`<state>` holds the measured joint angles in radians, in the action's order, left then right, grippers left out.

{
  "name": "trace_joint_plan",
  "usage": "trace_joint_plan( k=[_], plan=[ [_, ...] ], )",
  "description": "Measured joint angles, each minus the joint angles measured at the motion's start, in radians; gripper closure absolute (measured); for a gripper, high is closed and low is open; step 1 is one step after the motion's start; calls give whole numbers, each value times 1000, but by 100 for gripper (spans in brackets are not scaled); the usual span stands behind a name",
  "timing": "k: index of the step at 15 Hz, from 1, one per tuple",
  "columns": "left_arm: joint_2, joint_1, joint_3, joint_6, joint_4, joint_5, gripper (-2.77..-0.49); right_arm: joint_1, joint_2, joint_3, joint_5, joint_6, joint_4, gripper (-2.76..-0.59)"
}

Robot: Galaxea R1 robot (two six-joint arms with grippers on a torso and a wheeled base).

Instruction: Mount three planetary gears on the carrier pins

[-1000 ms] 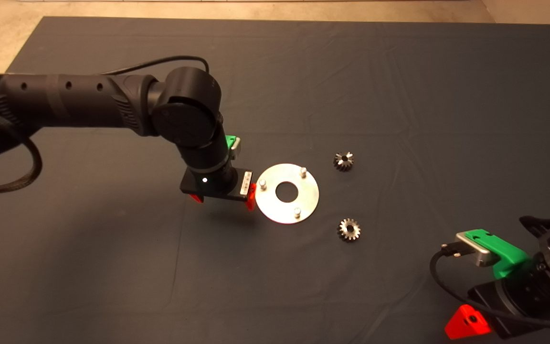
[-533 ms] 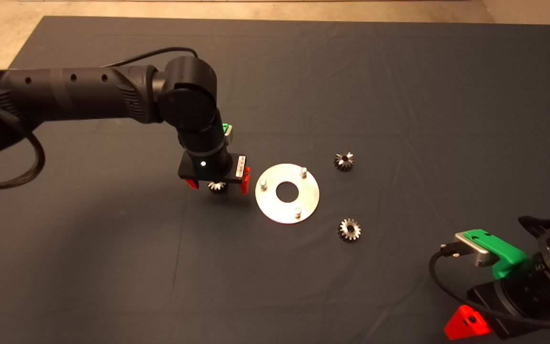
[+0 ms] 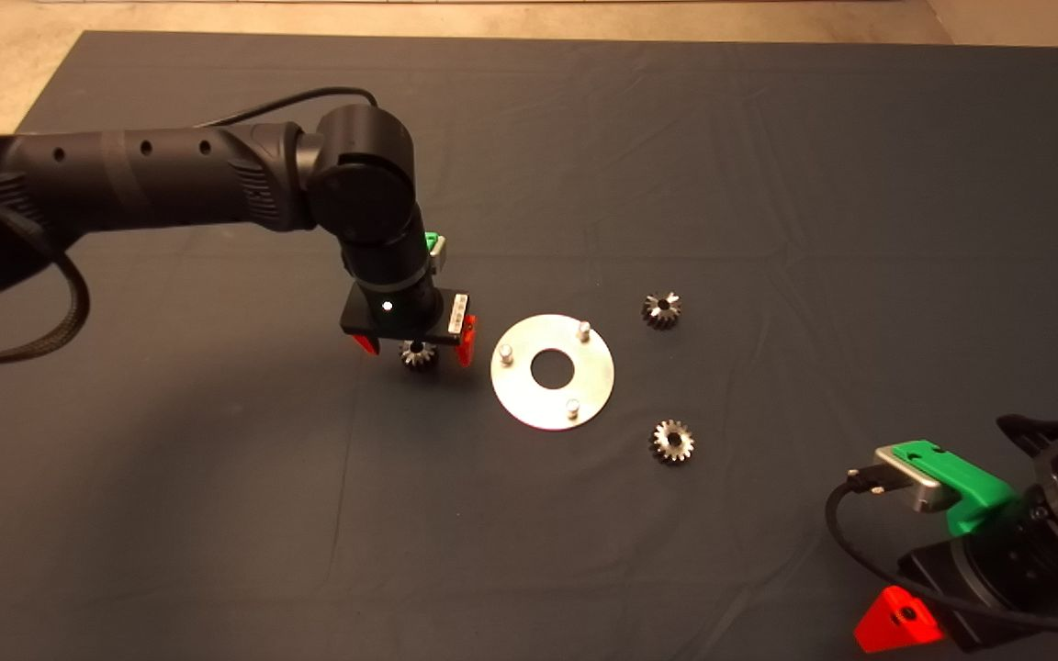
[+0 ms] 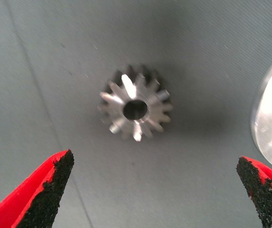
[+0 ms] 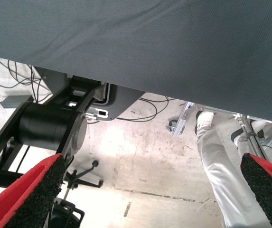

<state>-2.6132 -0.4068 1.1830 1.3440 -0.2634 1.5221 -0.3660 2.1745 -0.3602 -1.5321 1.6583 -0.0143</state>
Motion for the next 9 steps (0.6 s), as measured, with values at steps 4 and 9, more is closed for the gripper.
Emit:
trace_joint_plan(
  k=[4, 9],
  plan=[
    [-1, 0, 42, -54, 0, 0, -249, 0, 0, 0, 0, 0, 0, -275],
    [-22, 28, 87, -97, -3, 2, -249, 0, 0, 0, 0, 0, 0, -275]
  ],
)
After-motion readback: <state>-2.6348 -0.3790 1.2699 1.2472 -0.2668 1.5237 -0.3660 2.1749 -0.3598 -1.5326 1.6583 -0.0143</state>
